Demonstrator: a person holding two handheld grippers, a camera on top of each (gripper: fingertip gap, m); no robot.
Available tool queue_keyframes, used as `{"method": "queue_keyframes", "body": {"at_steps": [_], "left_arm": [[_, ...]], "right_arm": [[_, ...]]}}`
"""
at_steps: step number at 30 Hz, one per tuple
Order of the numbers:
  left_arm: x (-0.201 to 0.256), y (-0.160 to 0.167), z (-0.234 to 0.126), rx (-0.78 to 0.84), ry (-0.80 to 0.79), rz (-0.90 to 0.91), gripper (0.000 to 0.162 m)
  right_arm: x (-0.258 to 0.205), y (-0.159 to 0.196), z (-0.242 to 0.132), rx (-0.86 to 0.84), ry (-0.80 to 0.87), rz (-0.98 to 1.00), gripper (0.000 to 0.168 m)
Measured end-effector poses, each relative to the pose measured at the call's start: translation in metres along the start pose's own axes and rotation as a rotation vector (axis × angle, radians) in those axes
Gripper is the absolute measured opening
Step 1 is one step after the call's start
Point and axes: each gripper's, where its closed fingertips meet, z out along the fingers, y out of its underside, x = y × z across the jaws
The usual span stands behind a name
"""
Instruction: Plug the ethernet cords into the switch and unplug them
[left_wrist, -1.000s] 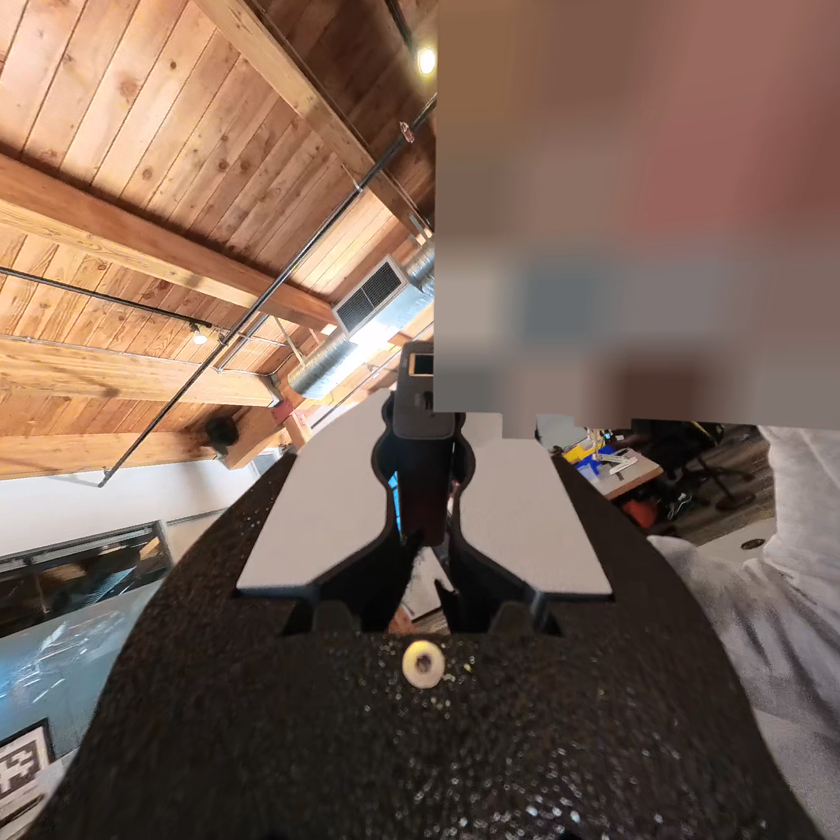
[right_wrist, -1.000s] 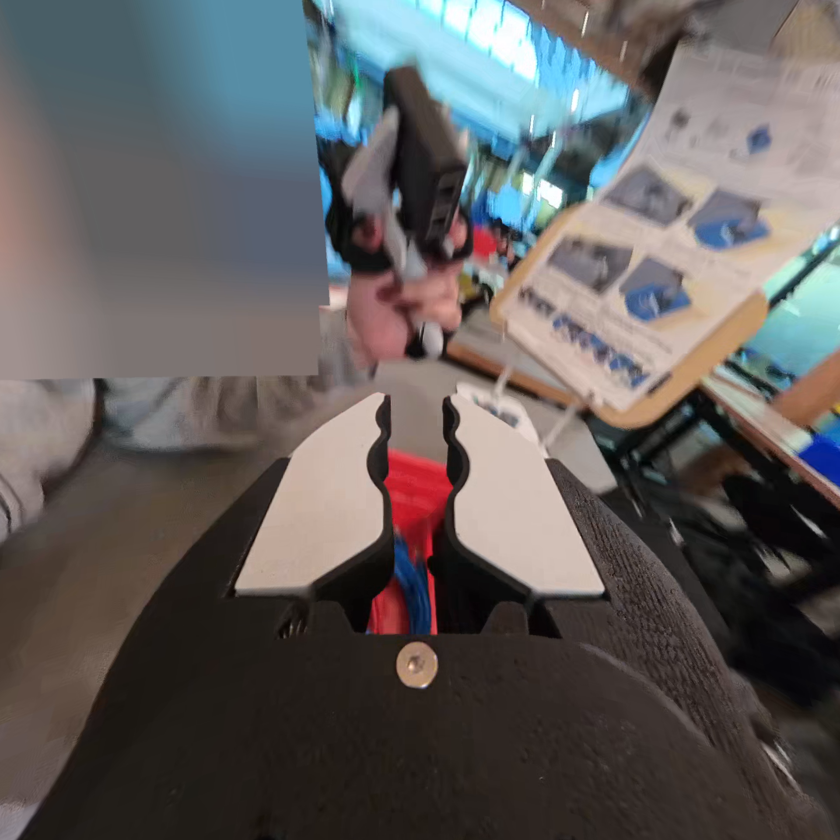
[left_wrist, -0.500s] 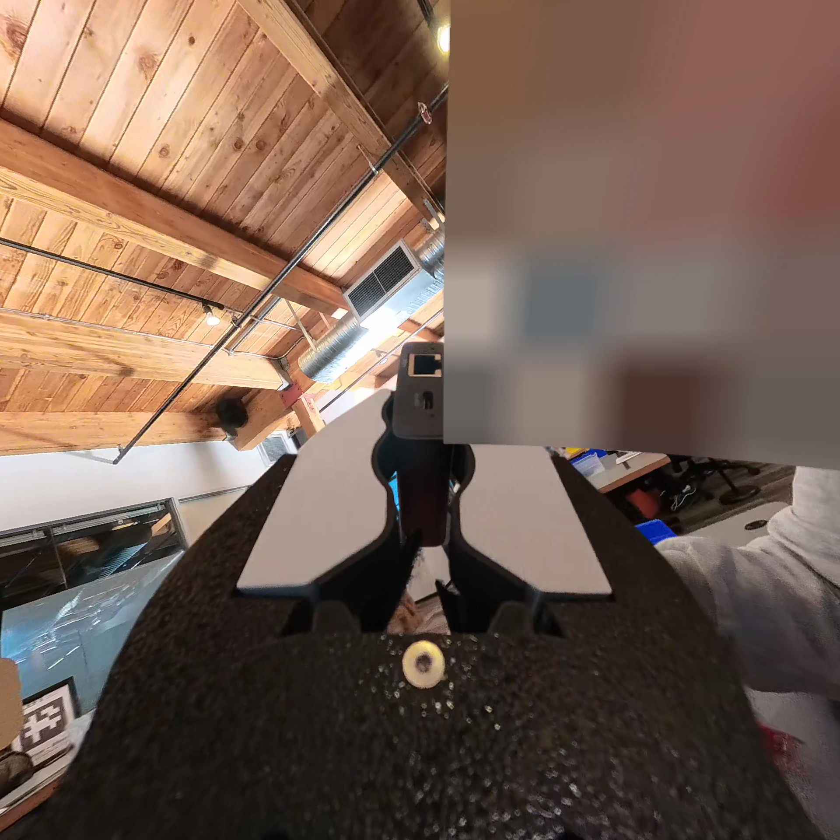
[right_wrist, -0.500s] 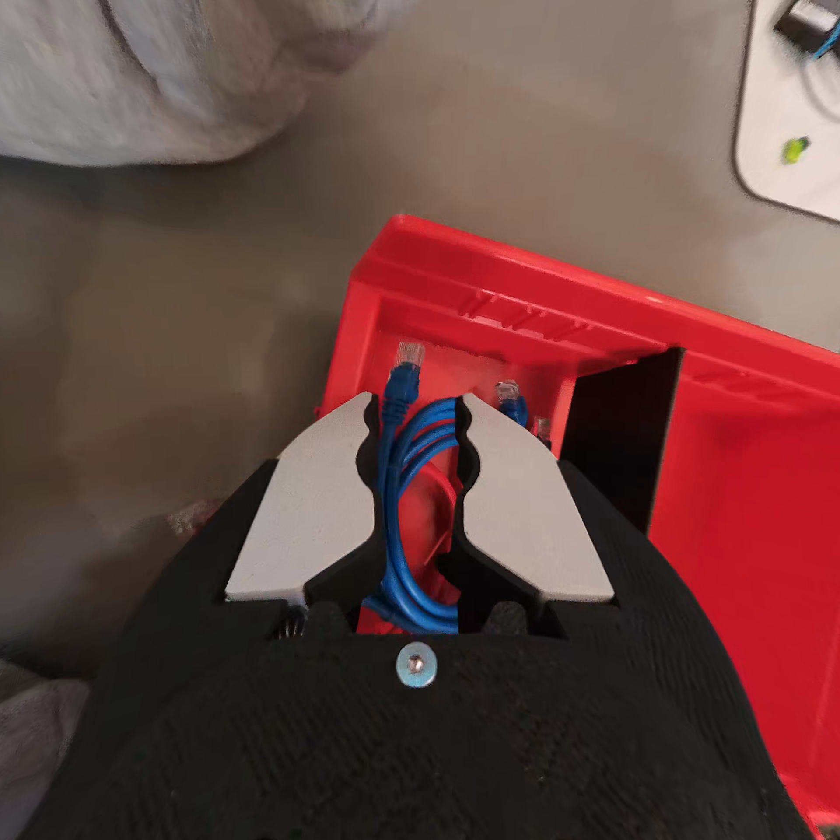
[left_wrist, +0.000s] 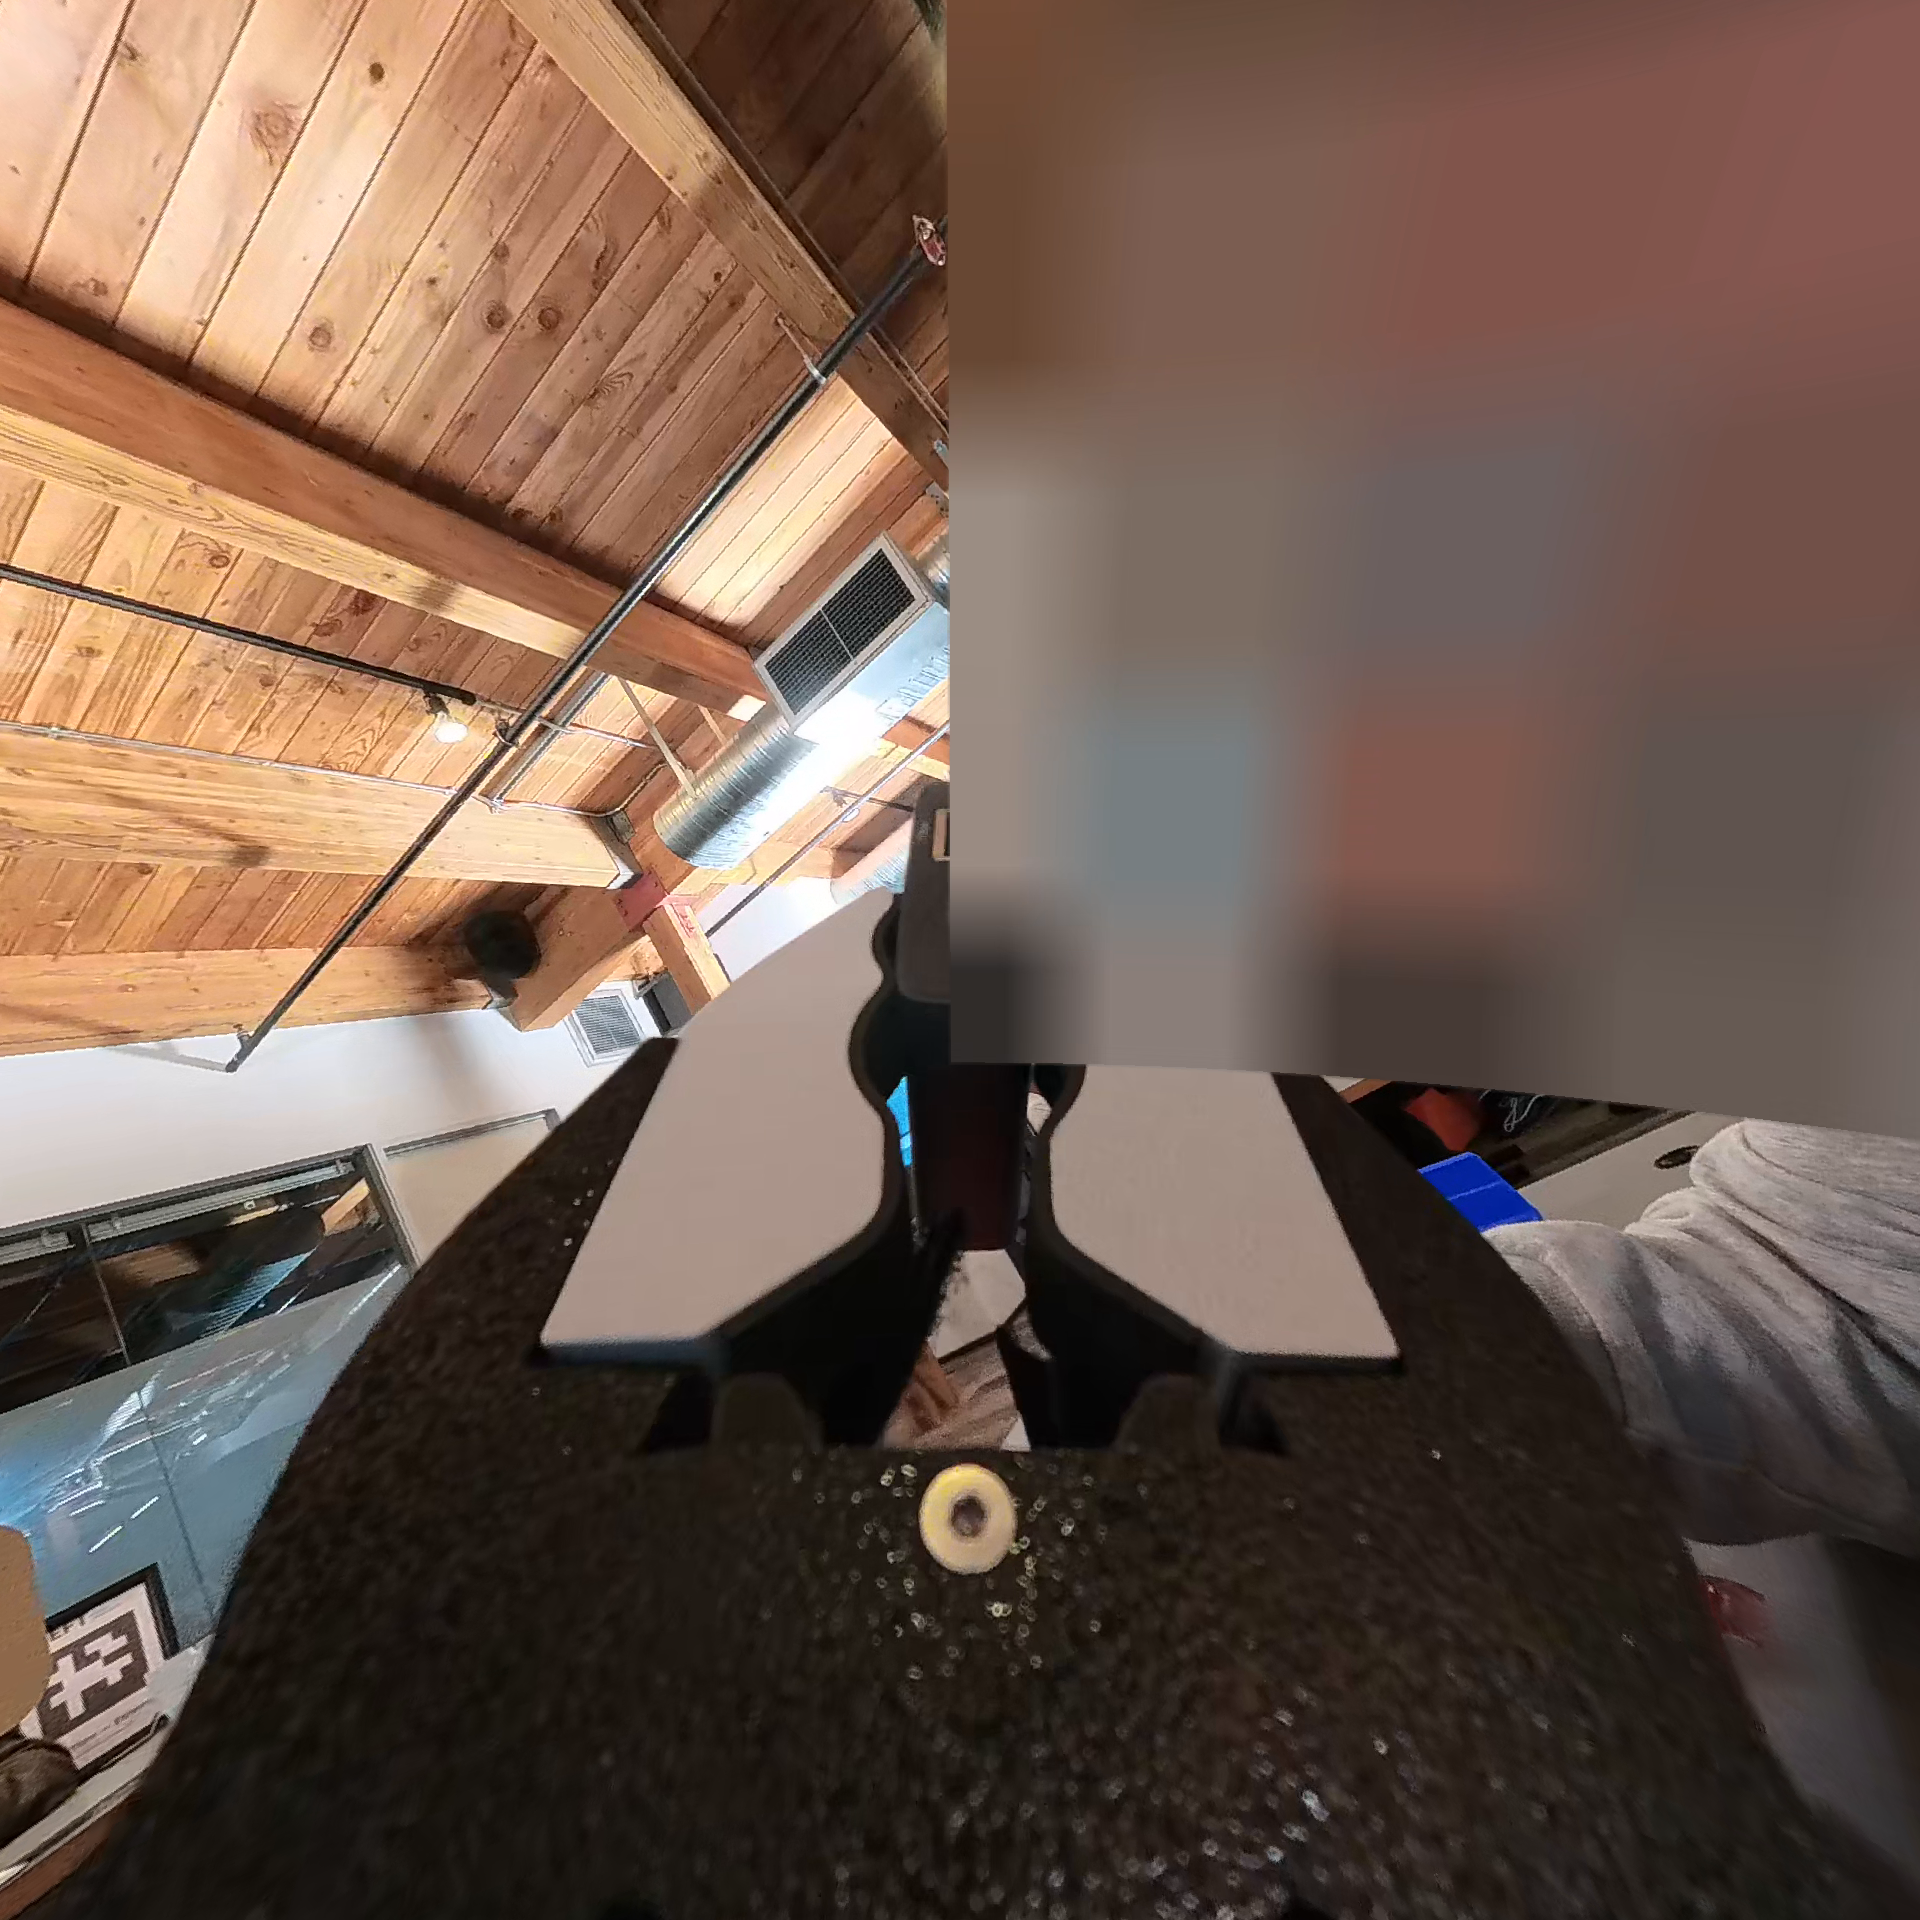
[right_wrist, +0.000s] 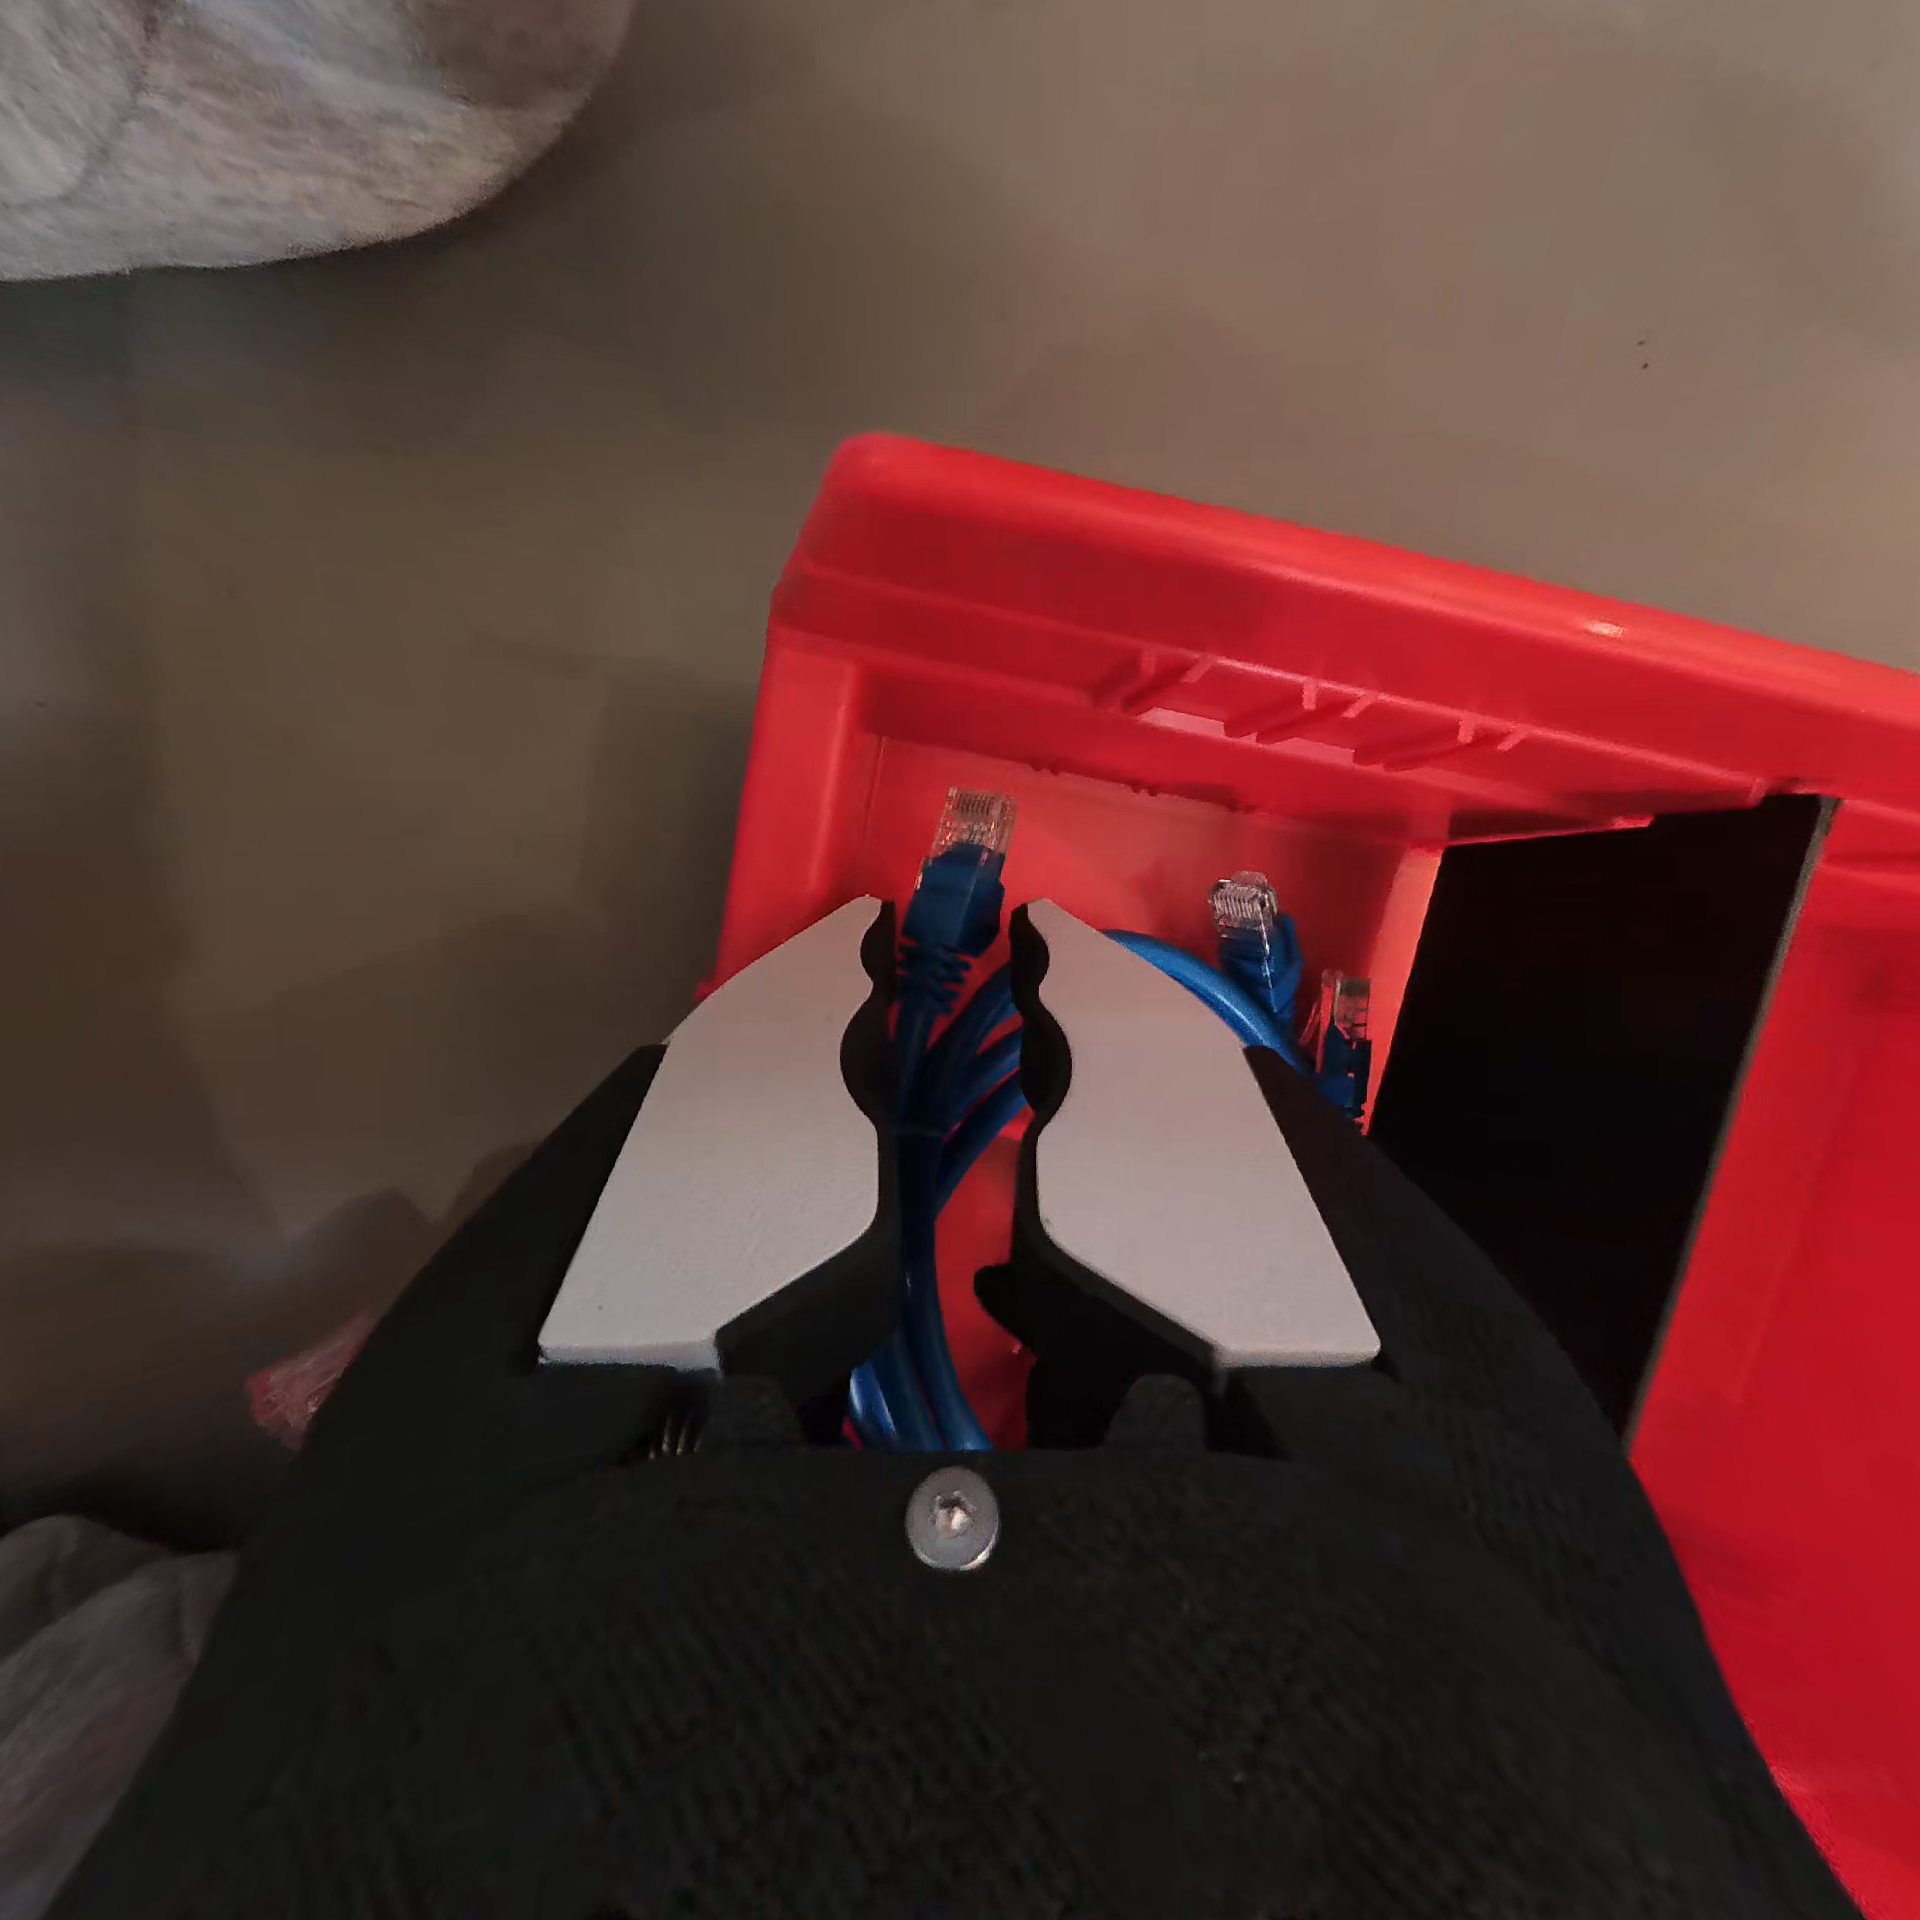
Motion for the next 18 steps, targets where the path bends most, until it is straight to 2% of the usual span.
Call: {"method": "queue_keyframes", "body": {"at_steps": [8,11,14,18], "left_arm": [[0.006,0.010,0.006,-0.045,0.028,0.007,0.020],[0.007,0.012,0.007,-0.049,0.033,0.000,0.020],[0.008,0.014,0.007,-0.057,0.039,-0.005,0.020],[0.006,0.017,0.007,-0.062,0.030,-0.015,0.020]], "right_arm": [[0.001,0.005,0.005,-0.017,-0.085,0.207,0.017],[0.000,0.006,0.003,-0.017,-0.097,0.184,0.017],[0.007,0.001,-0.010,0.020,-0.003,0.080,0.016],[0.029,-0.008,-0.048,0.115,0.234,-0.041,0.015]]}}
